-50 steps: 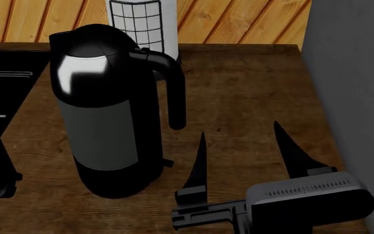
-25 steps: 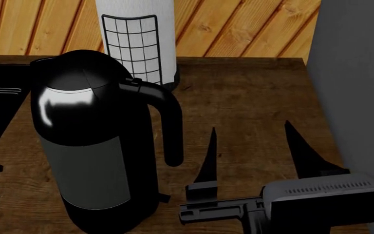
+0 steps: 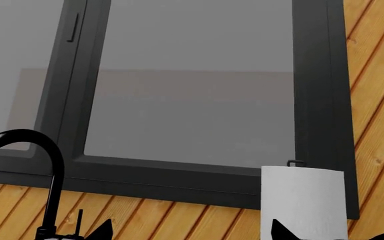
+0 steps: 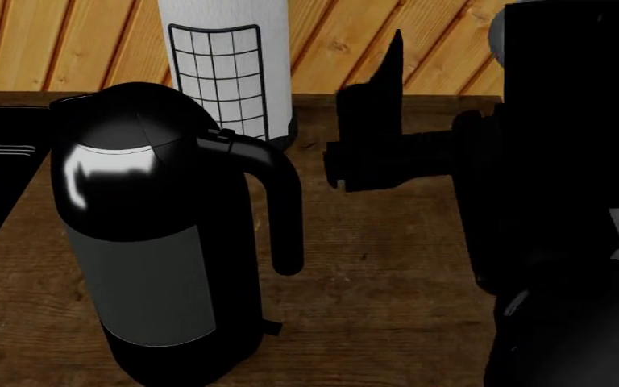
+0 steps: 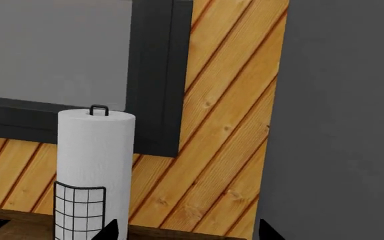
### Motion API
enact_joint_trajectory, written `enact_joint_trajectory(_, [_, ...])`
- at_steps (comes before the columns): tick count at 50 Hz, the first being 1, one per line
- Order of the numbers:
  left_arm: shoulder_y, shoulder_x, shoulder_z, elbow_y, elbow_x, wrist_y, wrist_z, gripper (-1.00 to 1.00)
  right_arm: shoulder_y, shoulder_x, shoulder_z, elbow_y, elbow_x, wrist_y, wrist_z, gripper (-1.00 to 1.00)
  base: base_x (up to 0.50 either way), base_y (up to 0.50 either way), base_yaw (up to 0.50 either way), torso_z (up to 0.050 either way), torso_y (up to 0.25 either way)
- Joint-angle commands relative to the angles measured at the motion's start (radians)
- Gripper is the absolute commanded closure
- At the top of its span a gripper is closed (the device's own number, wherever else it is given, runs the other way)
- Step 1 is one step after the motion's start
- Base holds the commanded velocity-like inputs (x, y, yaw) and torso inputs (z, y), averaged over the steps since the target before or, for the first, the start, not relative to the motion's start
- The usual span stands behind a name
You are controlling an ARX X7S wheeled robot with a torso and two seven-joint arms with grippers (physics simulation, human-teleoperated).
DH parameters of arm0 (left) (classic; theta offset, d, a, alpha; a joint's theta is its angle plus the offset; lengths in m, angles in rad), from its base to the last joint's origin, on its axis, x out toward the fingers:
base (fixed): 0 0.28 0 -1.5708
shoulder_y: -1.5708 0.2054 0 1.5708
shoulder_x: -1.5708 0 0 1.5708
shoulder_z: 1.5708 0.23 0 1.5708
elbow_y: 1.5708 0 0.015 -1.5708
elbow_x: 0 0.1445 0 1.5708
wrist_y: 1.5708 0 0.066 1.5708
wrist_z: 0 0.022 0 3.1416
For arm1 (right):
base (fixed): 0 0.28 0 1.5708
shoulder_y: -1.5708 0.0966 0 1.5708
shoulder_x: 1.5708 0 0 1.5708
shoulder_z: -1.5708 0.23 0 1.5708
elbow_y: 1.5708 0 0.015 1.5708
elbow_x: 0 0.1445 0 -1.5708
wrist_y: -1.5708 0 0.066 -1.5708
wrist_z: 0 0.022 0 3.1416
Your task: Press the button to open the lid of the electric kettle.
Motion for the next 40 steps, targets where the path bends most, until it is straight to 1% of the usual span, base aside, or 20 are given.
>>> enact_joint_trajectory(1, [0.003, -0.012, 0.0, 0.013, -0.015, -0.006, -0.005, -1.0, 0.522, 0.11, -0.249, 0.435, 0.572, 0.127, 0.375, -1.0, 0.0, 0.0, 0.0, 0.0, 0.0])
enact_joint_trajectory(3, [0.007, -0.018, 0.008, 0.014, 0.001, -0.002, -0.006, -1.0, 0.584, 0.109, -0.322, 0.494, 0.511, 0.13, 0.286, -1.0, 0.0, 0.0, 0.0, 0.0, 0.0])
enact_joint_trajectory(5, [0.01, -0.025, 0.014, 0.017, 0.012, -0.001, -0.006, -1.0, 0.656, 0.089, -0.384, 0.597, 0.482, 0.126, 0.202, -1.0, 0.0, 0.0, 0.0, 0.0, 0.0])
enact_joint_trajectory(7, [0.011, -0.027, 0.016, 0.017, 0.016, 0.0, -0.008, -1.0, 0.701, 0.075, -0.419, 0.676, 0.472, 0.122, 0.138, -1.0, 0.0, 0.0, 0.0, 0.0, 0.0])
enact_joint_trajectory(9, [0.009, -0.033, 0.023, 0.014, 0.036, -0.007, -0.015, -1.0, 0.789, 0.047, -0.502, 0.799, 0.403, 0.128, -0.012, -1.0, 0.0, 0.0, 0.0, 0.0, 0.0])
enact_joint_trajectory(12, [0.008, -0.035, 0.021, 0.014, 0.038, -0.007, -0.02, -1.0, 0.881, 0.019, -0.636, 0.922, 0.344, 0.132, -0.164, -1.0, 0.0, 0.0, 0.0, 0.0, 0.0])
enact_joint_trajectory(13, [0.009, -0.036, 0.022, 0.012, 0.038, -0.007, -0.02, -1.0, 0.918, 0.007, -0.723, 0.954, 0.304, 0.135, -0.228, 1.0, 0.0, 0.0, 0.0, 0.0, 0.0])
enact_joint_trajectory(14, [0.011, -0.038, 0.028, 0.01, 0.045, -0.001, -0.018, -1.0, 0.948, -0.008, -0.793, 0.988, 0.26, 0.131, -0.28, 1.0, 0.0, 0.0, 0.0, 0.0, 0.0])
enact_joint_trajectory(15, [0.013, -0.039, 0.032, 0.008, 0.054, 0.004, -0.02, -1.0, 0.96, -0.022, -0.815, 1.022, 0.248, 0.119, -0.319, 1.0, 0.0, 0.0, 0.0, 0.0, 0.0])
enact_joint_trajectory(16, [0.015, -0.04, 0.032, 0.01, 0.056, 0.008, -0.019, -1.0, 0.982, -0.036, -0.862, 1.051, 0.219, 0.115, -0.388, 1.0, 0.0, 0.0, 0.0, 0.0, 0.0])
enact_joint_trajectory(17, [0.017, -0.042, 0.032, 0.011, 0.056, 0.013, -0.018, -1.0, 0.998, -0.062, -0.872, 1.13, 0.251, 0.132, -0.401, 1.0, 0.0, 0.0, 0.0, 0.0, 0.0])
enact_joint_trajectory(18, [0.018, -0.043, 0.031, 0.012, 0.055, 0.014, -0.016, -1.0, 1.007, -0.069, -0.884, 1.154, 0.26, 0.129, -0.41, 1.0, 0.0, 0.0, 0.0, 0.0, 0.0])
enact_joint_trajectory(19, [0.019, -0.044, 0.031, 0.011, 0.053, 0.017, -0.015, -1.0, 1.029, -0.085, -0.922, 1.165, 0.232, 0.115, -0.479, 1.0, 0.0, 0.0, 0.0, 0.0, 0.0])
enact_joint_trajectory(22, [0.019, -0.045, 0.031, 0.007, 0.048, 0.014, -0.014, -1.0, 1.06, -0.107, -0.997, 1.209, 0.184, 0.104, -0.568, 1.0, 0.0, 0.0, 0.0, 0.0, 0.0])
enact_joint_trajectory(26, [0.018, -0.048, 0.035, 0.004, 0.046, 0.013, -0.013, -1.0, 1.074, -0.113, -1.037, 1.225, 0.183, 0.11, -0.604, 1.0, 0.0, 0.0, 0.0, 0.0, 0.0])
enact_joint_trajectory(28, [0.019, -0.052, 0.042, 0.003, 0.052, 0.013, -0.011, -1.0, 1.08, -0.115, -1.061, 1.203, 0.223, 0.131, -0.639, 1.0, 0.0, 0.0, 0.0, 0.0, 0.0])
enact_joint_trajectory(33, [0.022, -0.056, 0.054, 0.004, 0.059, 0.015, -0.01, -1.0, 1.083, -0.122, -1.126, 1.174, 0.235, 0.11, -0.725, 1.0, 0.0, 0.0, 0.0, 0.0, 0.0])
enact_joint_trajectory(40, [0.025, -0.062, 0.061, 0.004, 0.06, 0.018, -0.007, -1.0, 1.094, -0.138, -1.167, 1.151, 0.27, 0.115, -0.755, 1.0, 0.0, 0.0, 0.0, 0.0, 0.0])
